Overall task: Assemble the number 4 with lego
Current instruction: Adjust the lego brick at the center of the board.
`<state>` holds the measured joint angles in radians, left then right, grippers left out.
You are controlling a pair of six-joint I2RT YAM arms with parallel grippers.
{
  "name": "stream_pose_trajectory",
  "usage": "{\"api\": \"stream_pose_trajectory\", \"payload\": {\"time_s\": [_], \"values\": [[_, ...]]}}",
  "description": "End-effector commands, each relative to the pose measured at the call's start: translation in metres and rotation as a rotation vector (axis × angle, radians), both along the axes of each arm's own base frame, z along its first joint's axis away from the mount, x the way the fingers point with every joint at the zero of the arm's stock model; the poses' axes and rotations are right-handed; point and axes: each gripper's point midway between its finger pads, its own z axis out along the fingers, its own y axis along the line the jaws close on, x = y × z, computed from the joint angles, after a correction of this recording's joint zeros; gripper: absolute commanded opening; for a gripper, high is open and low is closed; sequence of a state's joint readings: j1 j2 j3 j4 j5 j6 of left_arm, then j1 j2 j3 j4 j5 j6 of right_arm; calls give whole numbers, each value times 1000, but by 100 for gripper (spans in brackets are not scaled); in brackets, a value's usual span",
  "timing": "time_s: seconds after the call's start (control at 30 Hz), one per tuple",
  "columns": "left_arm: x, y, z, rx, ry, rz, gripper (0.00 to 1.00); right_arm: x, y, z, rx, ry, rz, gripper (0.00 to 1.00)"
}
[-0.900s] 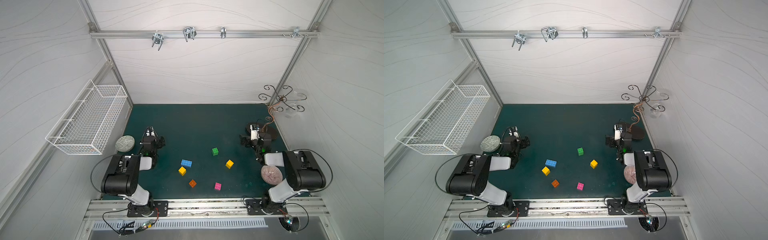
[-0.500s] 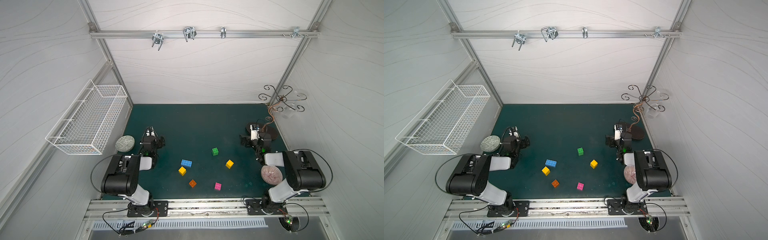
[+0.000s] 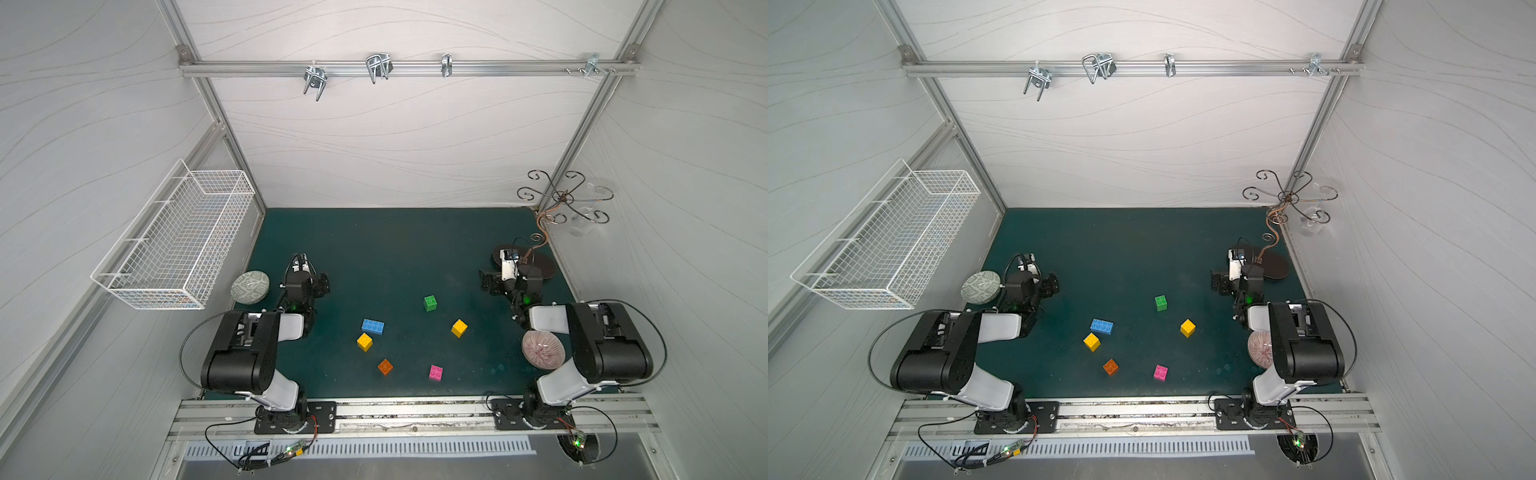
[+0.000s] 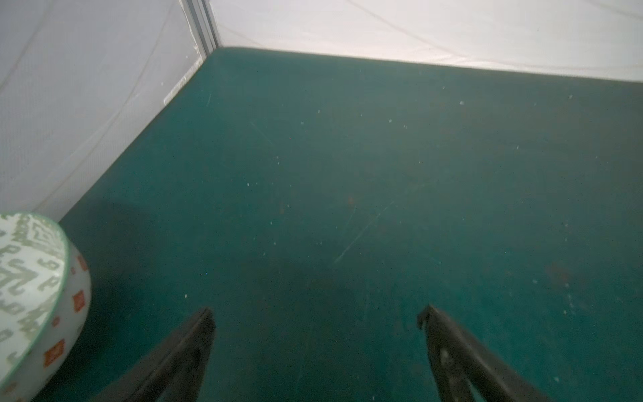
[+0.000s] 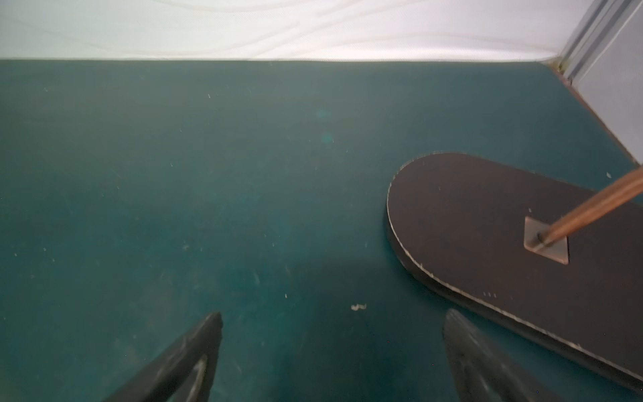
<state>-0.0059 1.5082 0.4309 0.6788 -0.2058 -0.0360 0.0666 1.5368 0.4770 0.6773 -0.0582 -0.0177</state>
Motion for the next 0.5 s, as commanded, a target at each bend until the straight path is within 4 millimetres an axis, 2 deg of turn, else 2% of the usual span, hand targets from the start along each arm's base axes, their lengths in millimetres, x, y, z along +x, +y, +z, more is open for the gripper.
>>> {"api": "stream_pose_trajectory", "payload": {"time_s": [0.0, 0.07, 0.2, 0.3, 0.47], "values": [[12, -3, 39, 13, -26, -8, 97, 3, -5, 25, -9, 41, -72, 99], [9, -5, 45, 45, 19, 2, 97, 1, -4, 29, -50, 130, -121, 99], [2, -28, 56, 105, 115, -33, 97, -10, 28, 42, -177, 283, -77, 99], [-7, -44, 64, 99, 168, -56, 97, -31, 55, 52, -199, 358, 6, 99], [-29, -53, 69, -33, 227, -56, 98, -76, 104, 55, -132, 528, 170, 99]]}}
